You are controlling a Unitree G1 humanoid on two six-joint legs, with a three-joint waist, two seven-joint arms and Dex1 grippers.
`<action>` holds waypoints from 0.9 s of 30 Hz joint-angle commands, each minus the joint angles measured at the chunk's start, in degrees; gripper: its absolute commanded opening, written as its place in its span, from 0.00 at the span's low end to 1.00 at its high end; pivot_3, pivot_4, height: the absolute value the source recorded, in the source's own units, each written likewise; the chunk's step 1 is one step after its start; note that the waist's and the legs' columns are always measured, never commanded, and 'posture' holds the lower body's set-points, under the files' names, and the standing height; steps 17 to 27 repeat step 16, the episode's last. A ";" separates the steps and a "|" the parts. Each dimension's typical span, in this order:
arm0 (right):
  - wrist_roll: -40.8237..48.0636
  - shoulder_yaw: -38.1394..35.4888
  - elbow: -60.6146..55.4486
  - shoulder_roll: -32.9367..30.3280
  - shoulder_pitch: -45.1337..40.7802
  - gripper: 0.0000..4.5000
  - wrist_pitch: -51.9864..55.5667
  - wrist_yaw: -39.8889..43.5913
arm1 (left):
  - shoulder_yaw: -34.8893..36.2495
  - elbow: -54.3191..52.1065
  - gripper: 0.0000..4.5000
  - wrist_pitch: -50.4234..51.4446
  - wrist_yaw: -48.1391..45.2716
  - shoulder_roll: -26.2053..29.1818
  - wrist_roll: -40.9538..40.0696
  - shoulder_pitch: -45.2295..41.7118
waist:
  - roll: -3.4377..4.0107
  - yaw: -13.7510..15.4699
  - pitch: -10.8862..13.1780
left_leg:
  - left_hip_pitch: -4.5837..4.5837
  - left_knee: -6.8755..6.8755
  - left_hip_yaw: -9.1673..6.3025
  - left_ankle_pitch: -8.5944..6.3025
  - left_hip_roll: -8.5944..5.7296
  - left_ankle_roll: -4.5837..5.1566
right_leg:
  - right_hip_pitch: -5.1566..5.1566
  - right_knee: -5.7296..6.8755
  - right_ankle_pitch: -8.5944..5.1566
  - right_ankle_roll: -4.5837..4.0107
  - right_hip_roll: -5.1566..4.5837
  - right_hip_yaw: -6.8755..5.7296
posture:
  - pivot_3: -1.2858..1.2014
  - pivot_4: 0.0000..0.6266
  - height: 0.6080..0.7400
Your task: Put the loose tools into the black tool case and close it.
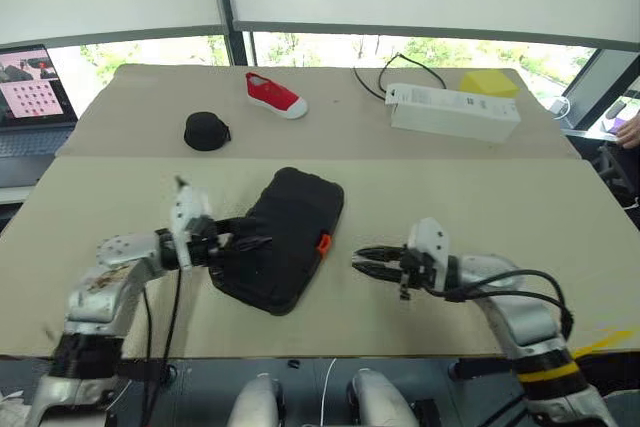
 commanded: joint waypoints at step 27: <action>1.59 -11.88 12.94 -7.51 4.84 0.99 -23.30 7.05 | 17.53 -2.17 1.00 -13.76 9.64 3.27 6.54 24.07 | -0.65 1.91 0.57 | -0.07 -0.23 0.11 -0.04 -0.10 0.05 | 0.02 -0.51 0.03 0.08 -0.62 -0.19 | 0.52 0.24 1.00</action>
